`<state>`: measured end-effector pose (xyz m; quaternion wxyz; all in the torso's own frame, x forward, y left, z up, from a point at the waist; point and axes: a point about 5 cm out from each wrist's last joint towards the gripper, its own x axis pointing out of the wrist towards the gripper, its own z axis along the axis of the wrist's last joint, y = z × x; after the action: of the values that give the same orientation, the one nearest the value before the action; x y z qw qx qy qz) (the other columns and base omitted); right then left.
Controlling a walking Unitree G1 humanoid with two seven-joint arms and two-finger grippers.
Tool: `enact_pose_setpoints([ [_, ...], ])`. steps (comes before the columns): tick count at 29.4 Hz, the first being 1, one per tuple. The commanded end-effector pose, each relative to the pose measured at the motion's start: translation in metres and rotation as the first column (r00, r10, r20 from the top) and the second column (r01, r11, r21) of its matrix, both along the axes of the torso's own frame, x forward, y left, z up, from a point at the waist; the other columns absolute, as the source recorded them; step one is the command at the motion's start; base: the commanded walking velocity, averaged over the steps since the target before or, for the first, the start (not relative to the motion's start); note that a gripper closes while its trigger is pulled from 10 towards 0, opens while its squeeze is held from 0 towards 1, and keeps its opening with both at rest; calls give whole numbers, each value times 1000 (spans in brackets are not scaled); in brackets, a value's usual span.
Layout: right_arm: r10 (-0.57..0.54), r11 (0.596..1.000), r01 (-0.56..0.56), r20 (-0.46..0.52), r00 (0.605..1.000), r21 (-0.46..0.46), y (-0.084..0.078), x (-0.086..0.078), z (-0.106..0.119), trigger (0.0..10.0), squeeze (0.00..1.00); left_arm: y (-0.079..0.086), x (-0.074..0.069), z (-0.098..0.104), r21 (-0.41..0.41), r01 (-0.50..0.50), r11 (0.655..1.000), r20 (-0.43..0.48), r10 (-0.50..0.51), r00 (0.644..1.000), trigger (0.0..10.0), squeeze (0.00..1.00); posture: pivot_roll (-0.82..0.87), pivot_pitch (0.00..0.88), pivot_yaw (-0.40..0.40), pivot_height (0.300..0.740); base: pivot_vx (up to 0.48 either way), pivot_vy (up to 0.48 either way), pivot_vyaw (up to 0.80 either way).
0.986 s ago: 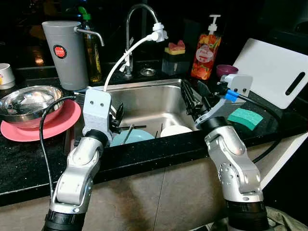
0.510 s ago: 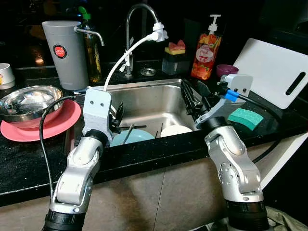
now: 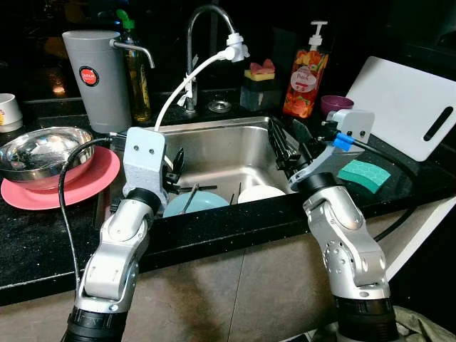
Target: Kitchen organization
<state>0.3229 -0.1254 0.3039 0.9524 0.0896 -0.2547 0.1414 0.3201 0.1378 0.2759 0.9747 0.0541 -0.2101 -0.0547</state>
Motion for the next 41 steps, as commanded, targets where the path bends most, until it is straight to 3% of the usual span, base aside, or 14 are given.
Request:
enact_pose_setpoints([
  [1, -10, 1000, 10, 28, 1000, -8, -1, -3, 4, 10000, 0, 2, 1, -1, 12, -5, 1000, 2, 5, 1000, 10000, 0, 44, 93, -17, 740, 0, 0, 0],
  [41, -14, 1000, 14, 26, 1000, -7, -1, -3, 3, 10000, 0, 3, 1, -2, 17, -10, 1000, -1, 10, 1000, 10000, 0, 49, 98, -14, 740, 0, 0, 0],
])
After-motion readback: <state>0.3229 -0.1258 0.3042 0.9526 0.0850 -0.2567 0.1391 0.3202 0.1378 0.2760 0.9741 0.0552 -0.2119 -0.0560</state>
